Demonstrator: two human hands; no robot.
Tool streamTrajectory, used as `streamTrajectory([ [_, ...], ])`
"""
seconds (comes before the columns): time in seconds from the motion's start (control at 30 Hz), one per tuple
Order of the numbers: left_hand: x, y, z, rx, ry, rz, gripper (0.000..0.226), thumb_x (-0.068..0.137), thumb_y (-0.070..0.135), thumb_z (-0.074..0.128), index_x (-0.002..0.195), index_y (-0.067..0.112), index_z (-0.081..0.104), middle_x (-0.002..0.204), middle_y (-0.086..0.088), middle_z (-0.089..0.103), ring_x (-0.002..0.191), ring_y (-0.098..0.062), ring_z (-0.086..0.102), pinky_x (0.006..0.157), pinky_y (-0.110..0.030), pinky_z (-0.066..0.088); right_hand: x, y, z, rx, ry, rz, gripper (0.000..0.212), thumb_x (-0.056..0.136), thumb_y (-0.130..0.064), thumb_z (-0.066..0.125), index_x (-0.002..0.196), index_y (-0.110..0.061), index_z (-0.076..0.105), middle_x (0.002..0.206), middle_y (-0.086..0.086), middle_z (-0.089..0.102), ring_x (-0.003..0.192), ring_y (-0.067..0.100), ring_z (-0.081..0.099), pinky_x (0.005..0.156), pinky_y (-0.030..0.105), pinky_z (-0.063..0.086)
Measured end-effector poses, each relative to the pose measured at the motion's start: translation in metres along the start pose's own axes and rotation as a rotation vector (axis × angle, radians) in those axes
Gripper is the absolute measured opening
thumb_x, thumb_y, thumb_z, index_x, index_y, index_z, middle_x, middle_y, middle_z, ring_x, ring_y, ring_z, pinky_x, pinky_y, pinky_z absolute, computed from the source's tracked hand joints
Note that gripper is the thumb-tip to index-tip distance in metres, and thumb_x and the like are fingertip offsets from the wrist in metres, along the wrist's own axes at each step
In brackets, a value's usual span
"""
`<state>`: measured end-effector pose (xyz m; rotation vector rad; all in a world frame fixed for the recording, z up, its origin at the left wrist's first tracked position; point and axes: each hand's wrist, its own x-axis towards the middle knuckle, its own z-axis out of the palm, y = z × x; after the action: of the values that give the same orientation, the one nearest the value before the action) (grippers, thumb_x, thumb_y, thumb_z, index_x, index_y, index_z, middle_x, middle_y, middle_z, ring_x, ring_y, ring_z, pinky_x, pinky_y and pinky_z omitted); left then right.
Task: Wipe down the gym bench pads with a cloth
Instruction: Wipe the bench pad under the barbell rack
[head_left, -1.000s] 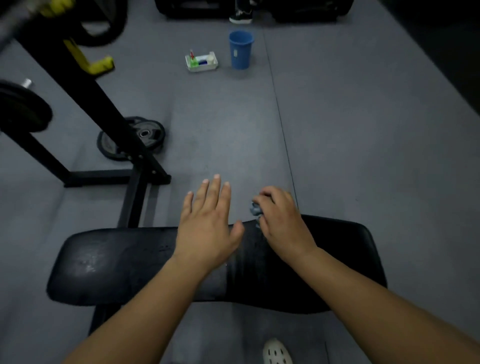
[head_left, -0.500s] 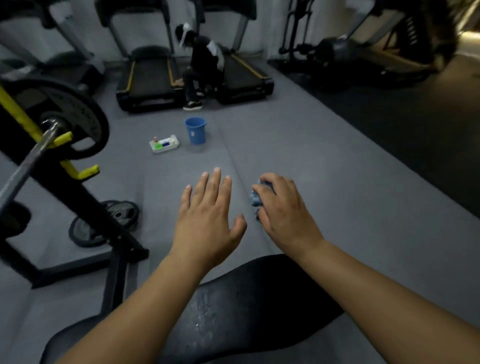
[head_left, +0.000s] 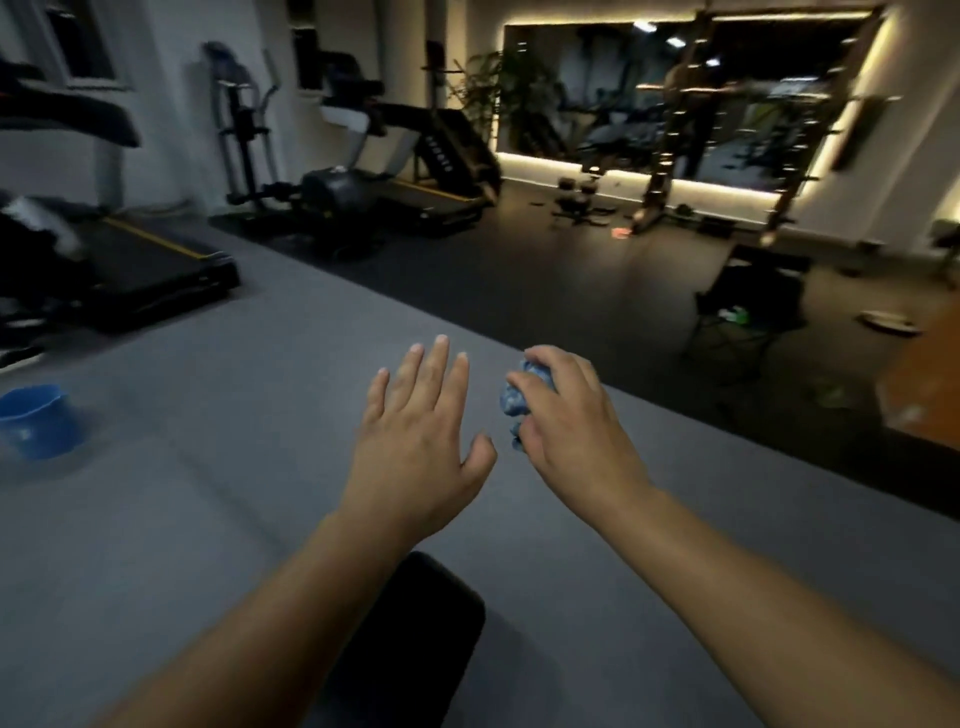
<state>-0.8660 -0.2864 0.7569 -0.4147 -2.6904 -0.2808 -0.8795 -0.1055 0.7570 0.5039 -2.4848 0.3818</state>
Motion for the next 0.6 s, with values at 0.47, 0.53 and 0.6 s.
streamTrajectory([
  [0.47, 0.103, 0.346, 0.132, -0.2, -0.138, 0.406, 0.082, 0.087, 0.055, 0.023, 0.158, 0.013, 0.021, 0.167, -0.007, 0.011, 0.154, -0.024, 0.008, 0.122, -0.044, 0.006, -0.173, 0.314, -0.147, -0.191, 0.141, 0.559, 0.04, 0.087, -0.006, 0.061, 0.127, -0.007, 0.062, 0.141, 0.007, 0.043, 0.129, 0.022, 0.038, 0.104, 0.035, 0.04],
  [0.53, 0.115, 0.392, 0.153, -0.209, -0.182, 0.475, 0.081, 0.088, 0.054, 0.026, 0.157, 0.012, 0.025, 0.166, -0.008, 0.015, 0.153, -0.026, 0.013, 0.122, -0.046, 0.011, -0.197, 0.353, -0.154, -0.191, 0.14, 0.629, 0.039, 0.086, -0.006, 0.061, 0.125, -0.005, 0.063, 0.139, 0.009, 0.045, 0.126, 0.023, 0.04, 0.101, 0.038, 0.043],
  [0.6, 0.129, 0.433, 0.173, -0.219, -0.221, 0.551, 0.08, 0.088, 0.053, 0.028, 0.156, 0.011, 0.028, 0.165, -0.009, 0.02, 0.152, -0.028, 0.018, 0.121, -0.05, 0.016, -0.218, 0.389, -0.159, -0.194, 0.158, 0.704, 0.039, 0.085, -0.005, 0.061, 0.124, -0.004, 0.064, 0.138, 0.011, 0.047, 0.125, 0.026, 0.041, 0.102, 0.039, 0.042],
])
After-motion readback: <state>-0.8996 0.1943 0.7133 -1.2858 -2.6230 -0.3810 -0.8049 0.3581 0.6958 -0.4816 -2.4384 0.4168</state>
